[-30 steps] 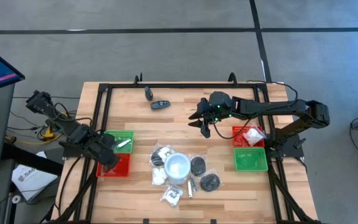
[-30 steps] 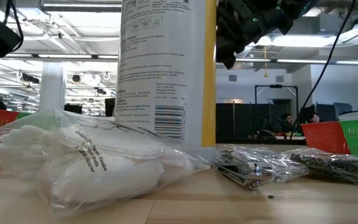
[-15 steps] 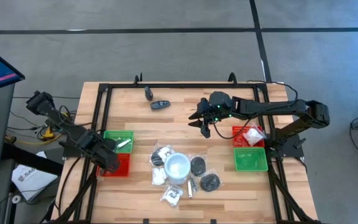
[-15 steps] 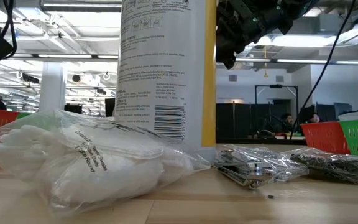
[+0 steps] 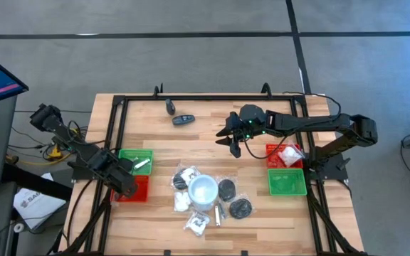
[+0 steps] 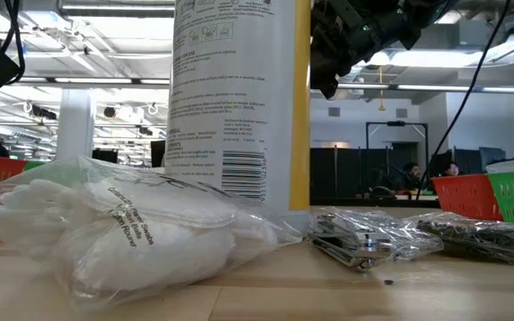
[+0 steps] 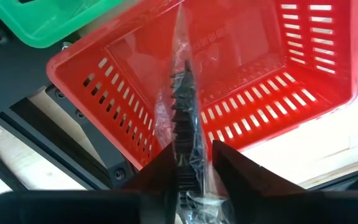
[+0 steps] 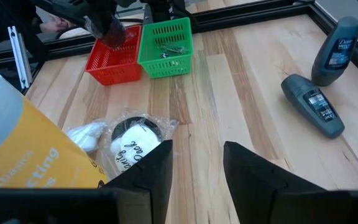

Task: Pick & Place Travel size toiletries
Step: Put the black hairbrush into the left red bin

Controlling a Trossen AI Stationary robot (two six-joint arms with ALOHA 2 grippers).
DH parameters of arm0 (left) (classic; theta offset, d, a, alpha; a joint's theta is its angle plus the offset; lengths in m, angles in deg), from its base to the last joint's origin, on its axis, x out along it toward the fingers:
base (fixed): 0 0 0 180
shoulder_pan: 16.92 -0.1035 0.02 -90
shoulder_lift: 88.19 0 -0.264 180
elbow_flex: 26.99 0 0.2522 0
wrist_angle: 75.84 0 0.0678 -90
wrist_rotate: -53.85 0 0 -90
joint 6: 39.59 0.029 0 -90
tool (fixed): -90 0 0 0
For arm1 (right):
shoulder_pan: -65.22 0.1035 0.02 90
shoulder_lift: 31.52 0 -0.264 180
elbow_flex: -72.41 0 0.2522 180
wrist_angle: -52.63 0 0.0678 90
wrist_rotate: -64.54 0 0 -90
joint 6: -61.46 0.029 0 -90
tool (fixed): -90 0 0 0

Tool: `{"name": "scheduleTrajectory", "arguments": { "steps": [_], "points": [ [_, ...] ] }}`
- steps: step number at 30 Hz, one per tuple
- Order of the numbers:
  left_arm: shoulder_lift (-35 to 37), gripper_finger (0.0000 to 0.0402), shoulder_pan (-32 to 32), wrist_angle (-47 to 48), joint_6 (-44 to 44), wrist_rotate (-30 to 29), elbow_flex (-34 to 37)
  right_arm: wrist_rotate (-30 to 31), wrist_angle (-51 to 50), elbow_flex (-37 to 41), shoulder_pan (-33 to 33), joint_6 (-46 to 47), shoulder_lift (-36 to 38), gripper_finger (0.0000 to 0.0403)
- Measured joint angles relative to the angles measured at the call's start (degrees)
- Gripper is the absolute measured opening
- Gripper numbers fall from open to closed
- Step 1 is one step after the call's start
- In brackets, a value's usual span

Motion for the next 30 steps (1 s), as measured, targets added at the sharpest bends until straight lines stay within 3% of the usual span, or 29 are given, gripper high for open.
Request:
{"name": "scheduleTrajectory", "arguments": {
  "steps": [15,30],
  "points": [
    [0.0,0.0161,0.0,0.1,0.1,-2.3,0.0,0.0,0.2,0.0,0.0,0.1,0.0,0.0138],
    [0.0,0.0167,0.0,0.3,2.8,-4.0,0.0,0.0,0.3,0.0,0.1,0.1,0.0,0.0135]
  ]
}}
